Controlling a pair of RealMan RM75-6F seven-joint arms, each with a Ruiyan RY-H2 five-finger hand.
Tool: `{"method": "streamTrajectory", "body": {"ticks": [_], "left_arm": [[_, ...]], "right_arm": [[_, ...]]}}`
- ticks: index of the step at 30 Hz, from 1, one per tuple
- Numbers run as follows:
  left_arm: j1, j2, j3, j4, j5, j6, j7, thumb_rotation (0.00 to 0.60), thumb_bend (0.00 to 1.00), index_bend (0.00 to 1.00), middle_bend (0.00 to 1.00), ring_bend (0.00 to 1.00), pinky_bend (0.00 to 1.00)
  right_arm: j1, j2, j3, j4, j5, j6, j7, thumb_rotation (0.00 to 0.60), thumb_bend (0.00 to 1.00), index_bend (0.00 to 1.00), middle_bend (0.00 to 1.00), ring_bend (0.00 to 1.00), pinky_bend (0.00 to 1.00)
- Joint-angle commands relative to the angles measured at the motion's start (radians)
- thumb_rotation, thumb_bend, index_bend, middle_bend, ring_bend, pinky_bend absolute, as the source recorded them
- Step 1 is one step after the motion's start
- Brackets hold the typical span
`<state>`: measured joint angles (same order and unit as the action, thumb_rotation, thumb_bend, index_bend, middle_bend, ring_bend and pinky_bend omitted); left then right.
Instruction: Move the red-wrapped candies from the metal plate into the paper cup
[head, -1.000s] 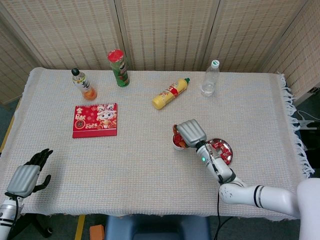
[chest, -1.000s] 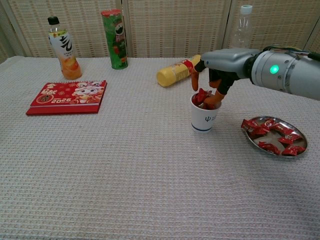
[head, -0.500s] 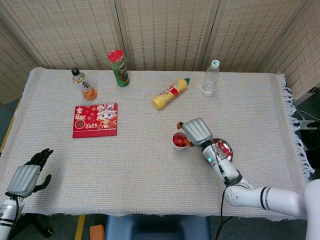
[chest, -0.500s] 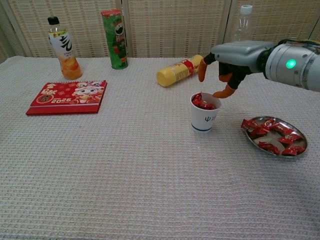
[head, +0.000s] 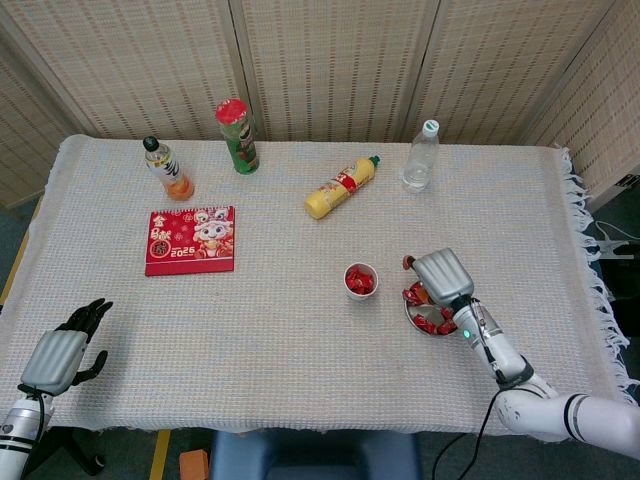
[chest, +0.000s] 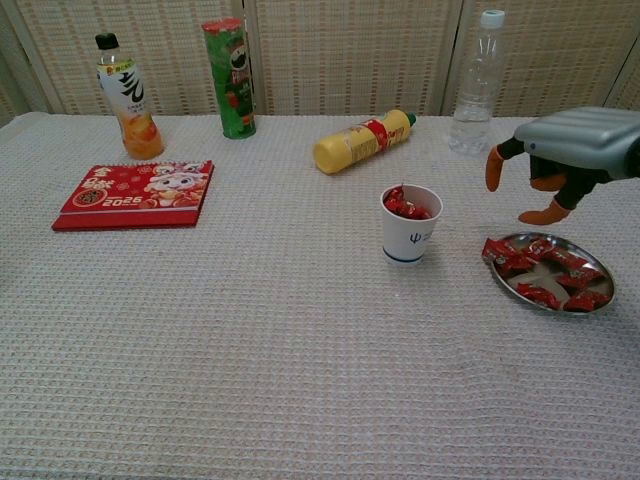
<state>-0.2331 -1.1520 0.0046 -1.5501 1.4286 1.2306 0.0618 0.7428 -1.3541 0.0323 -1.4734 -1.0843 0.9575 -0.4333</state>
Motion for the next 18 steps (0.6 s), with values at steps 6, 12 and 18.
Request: {"method": "streamTrajectory", "body": {"ticks": [6, 12, 18], "left_arm": [[-0.001, 0.001, 0.0, 0.0, -0.003, -0.002, 0.001, 0.6, 0.45, 0.0, 0.0, 0.09, 0.37], [-0.001, 0.003, 0.0, 0.001, -0.001, -0.001, -0.007, 0.6, 0.45, 0.0, 0.0, 0.09, 0.37], [0.001, 0.006, 0.001, 0.001, 0.0, 0.001, -0.011, 0.6, 0.45, 0.0, 0.0, 0.09, 0.37]], "right_arm": [[-0.036, -0.059, -0.024, 0.093, -0.033, -0.028, 0.037, 0.6, 0.22, 0.4, 1.0, 0.87, 1.0], [-0.035, -0.096, -0.017, 0.126, -0.035, -0.061, 0.044, 0.6, 0.22, 0.39, 1.0, 0.87, 1.0], [-0.033, -0.146, 0.0, 0.178, -0.026, -0.078, 0.043, 0.6, 0.22, 0.4, 1.0, 0.87, 1.0]]}}
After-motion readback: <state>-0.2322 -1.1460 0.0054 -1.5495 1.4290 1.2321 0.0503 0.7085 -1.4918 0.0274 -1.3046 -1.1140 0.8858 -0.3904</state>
